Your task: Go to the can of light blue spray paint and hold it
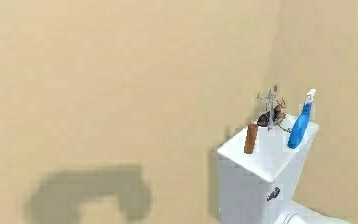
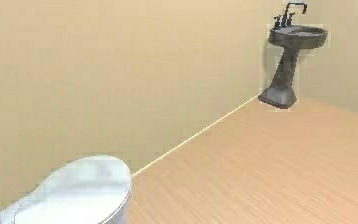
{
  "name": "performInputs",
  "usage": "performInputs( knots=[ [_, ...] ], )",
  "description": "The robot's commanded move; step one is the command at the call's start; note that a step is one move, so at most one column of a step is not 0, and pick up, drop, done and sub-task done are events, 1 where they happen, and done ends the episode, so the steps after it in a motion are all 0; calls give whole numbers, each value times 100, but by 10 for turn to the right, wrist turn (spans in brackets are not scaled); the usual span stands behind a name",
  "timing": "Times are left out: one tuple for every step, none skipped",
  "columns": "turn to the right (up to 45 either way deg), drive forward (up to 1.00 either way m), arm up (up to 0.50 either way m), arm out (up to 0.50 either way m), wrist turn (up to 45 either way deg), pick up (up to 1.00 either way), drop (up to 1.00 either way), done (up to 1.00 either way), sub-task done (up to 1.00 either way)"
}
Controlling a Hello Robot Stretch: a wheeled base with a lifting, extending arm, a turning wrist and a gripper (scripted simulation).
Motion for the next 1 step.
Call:
performInputs(
  knots=[
    [450,0,0,0,0,0,0,0,0]
  ],
)
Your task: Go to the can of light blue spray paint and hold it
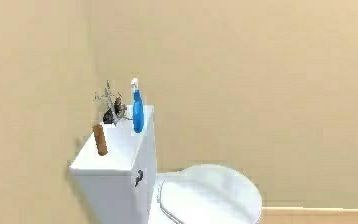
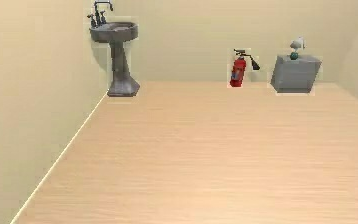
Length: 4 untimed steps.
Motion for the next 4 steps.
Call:
performInputs(
  knots=[
    [450,0,0,0,0,0,0,0,0],
    [420,0,0,0,0,0,0,0,0],
    [0,15,0,0,0,0,0,0,0],
    [450,0,0,0,0,0,0,0,0]
  ],
)
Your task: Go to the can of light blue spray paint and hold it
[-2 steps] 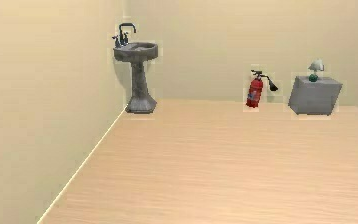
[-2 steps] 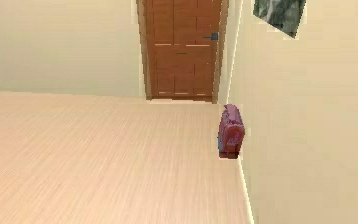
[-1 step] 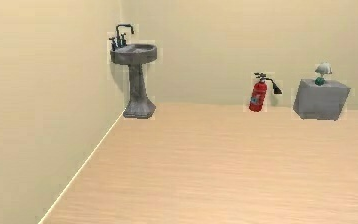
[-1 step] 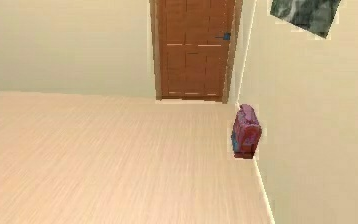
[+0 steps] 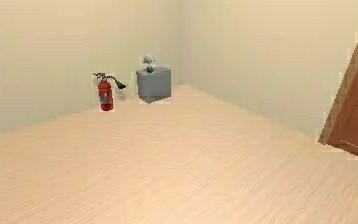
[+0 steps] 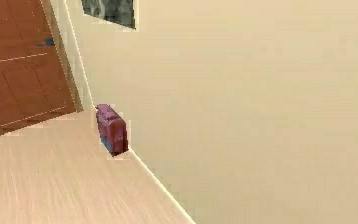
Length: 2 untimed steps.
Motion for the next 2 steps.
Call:
performInputs(
  knots=[
    [450,0,0,0,0,0,0,0,0],
    [450,0,0,0,0,0,0,0,0]
  ],
)
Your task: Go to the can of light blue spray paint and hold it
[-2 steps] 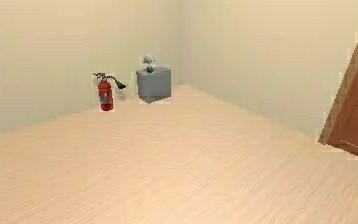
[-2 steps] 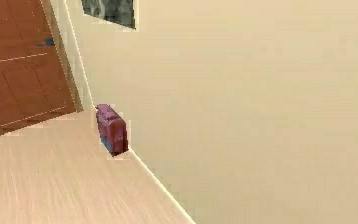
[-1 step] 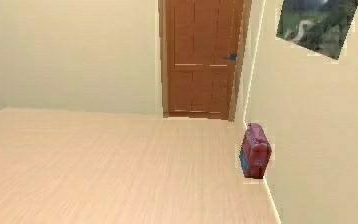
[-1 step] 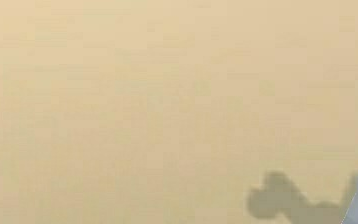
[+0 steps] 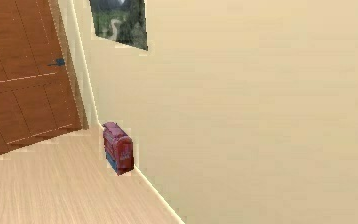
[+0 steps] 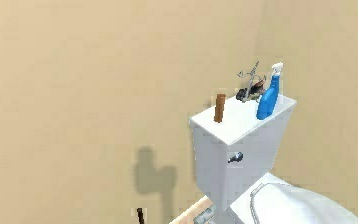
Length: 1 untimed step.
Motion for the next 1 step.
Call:
performInputs(
  knots=[
    [0,0,12,0,0,0,0,0,0]
  ],
)
